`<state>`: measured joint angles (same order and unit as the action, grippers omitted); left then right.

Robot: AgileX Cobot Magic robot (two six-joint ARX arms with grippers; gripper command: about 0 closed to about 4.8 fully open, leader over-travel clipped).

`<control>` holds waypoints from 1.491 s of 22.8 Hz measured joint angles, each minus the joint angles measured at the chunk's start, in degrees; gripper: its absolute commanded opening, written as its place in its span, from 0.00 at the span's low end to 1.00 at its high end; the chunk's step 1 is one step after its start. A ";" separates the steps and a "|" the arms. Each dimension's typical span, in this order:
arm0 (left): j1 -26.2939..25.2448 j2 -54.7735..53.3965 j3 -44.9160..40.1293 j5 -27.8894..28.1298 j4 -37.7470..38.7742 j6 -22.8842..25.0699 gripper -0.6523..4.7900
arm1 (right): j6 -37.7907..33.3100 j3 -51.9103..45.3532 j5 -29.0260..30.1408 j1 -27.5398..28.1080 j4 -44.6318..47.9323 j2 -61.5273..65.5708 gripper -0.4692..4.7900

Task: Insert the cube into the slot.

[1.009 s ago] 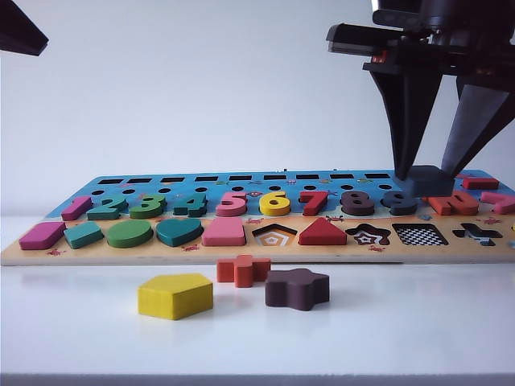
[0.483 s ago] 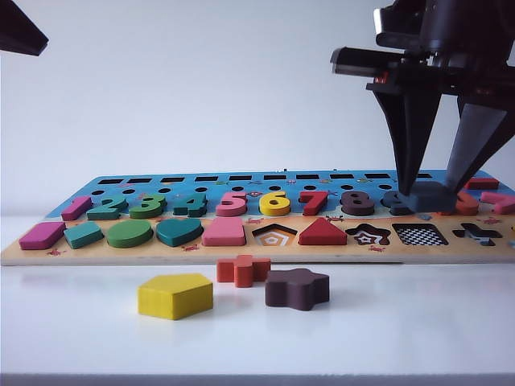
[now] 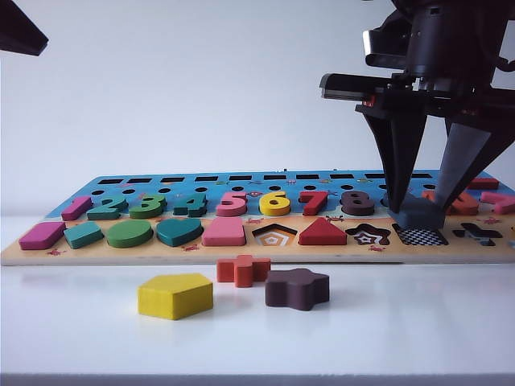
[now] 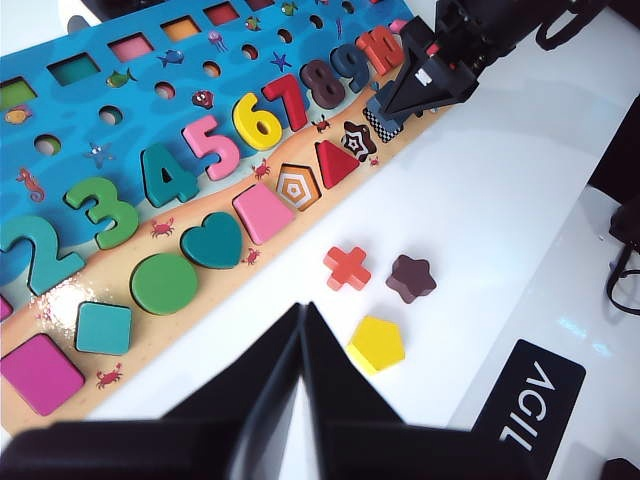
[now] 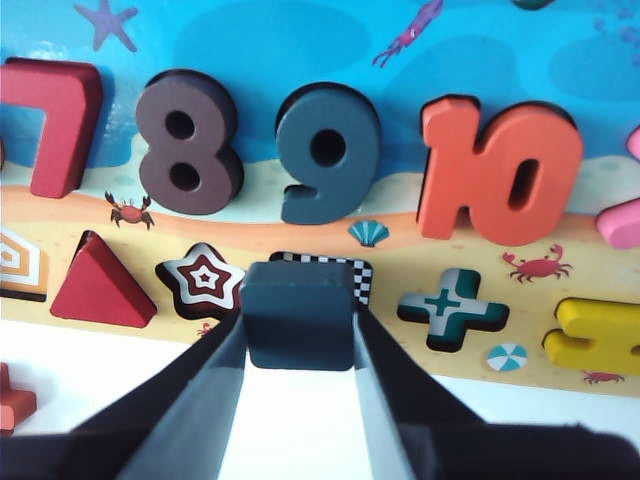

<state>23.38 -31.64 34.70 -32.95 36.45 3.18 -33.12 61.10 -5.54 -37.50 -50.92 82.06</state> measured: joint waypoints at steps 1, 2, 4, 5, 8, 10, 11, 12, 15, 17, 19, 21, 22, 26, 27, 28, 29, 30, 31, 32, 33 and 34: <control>0.00 0.00 0.00 0.00 0.00 0.00 0.14 | 0.00 0.00 0.00 0.00 0.07 0.07 0.13; 0.00 0.00 0.00 0.00 0.00 0.00 0.14 | 0.00 0.00 0.00 0.00 0.15 0.07 0.12; 0.00 0.00 0.00 0.00 0.00 0.00 0.14 | -0.02 0.00 -0.02 0.00 0.37 0.13 0.11; 0.00 0.00 0.00 0.00 0.00 0.00 0.14 | -0.04 0.00 -0.02 0.00 0.37 0.11 0.10; 0.00 0.00 0.00 0.00 0.00 0.00 0.14 | -0.15 0.00 -0.02 0.00 0.37 0.13 0.08; 0.00 0.00 0.00 0.00 0.00 0.00 0.14 | -0.83 0.00 -0.04 0.00 0.37 0.13 0.08; 0.00 0.00 0.00 0.00 0.00 0.00 0.14 | -1.09 0.00 -0.13 0.00 0.37 0.13 0.08; 0.00 0.00 0.00 0.00 0.00 0.00 0.14 | -1.20 0.00 -0.28 0.00 0.37 0.13 0.08; 0.00 0.00 0.00 0.00 0.00 0.00 0.14 | -1.90 0.00 -0.52 0.00 0.31 0.13 0.08; 0.00 0.00 0.00 0.00 0.00 0.00 0.14 | -2.38 0.00 -0.70 0.00 0.11 0.11 0.08; 0.00 0.00 0.00 0.00 0.00 0.00 0.14 | -2.56 0.00 -1.20 0.00 -0.09 0.13 0.08; 0.00 0.00 0.00 0.00 0.00 0.00 0.14 | -2.82 0.00 -1.57 0.00 -0.57 0.13 0.08; 0.00 0.00 0.00 0.00 0.00 0.00 0.14 | -2.89 0.00 -1.57 0.00 -0.59 0.13 0.08; 0.00 0.00 0.00 0.00 0.00 0.00 0.14 | -2.95 0.00 -1.57 0.00 -0.50 0.13 0.08; 0.00 0.00 0.00 0.00 0.00 0.00 0.14 | -2.95 0.00 -1.57 0.00 -0.50 0.13 0.08; 0.00 0.00 0.00 0.00 0.00 0.00 0.14 | -2.97 0.00 -1.57 0.00 -0.48 0.13 0.08; 0.00 0.00 0.00 0.00 0.00 0.00 0.14 | -3.04 0.00 -1.57 0.00 -0.48 0.13 0.08; 0.00 0.00 0.00 0.00 0.00 0.00 0.14 | -3.06 0.00 -1.57 0.00 -0.50 0.13 0.08; 0.00 0.00 0.00 0.00 0.00 0.00 0.14 | -3.06 0.00 -1.55 0.00 -0.48 0.13 0.08; 0.00 0.00 0.00 0.00 0.00 0.00 0.14 | -3.06 0.00 -1.57 0.00 -0.48 0.13 0.08; 0.00 0.00 0.00 0.00 0.00 0.00 0.14 | -3.06 0.00 -1.57 0.00 -0.48 0.15 0.08; 0.00 0.00 0.00 0.00 0.00 0.00 0.14 | -3.06 0.00 -1.55 0.00 -0.48 0.22 0.08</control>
<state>23.38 -31.64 34.70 -32.95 36.45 3.18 -36.18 61.10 -7.09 -37.50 -51.40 82.28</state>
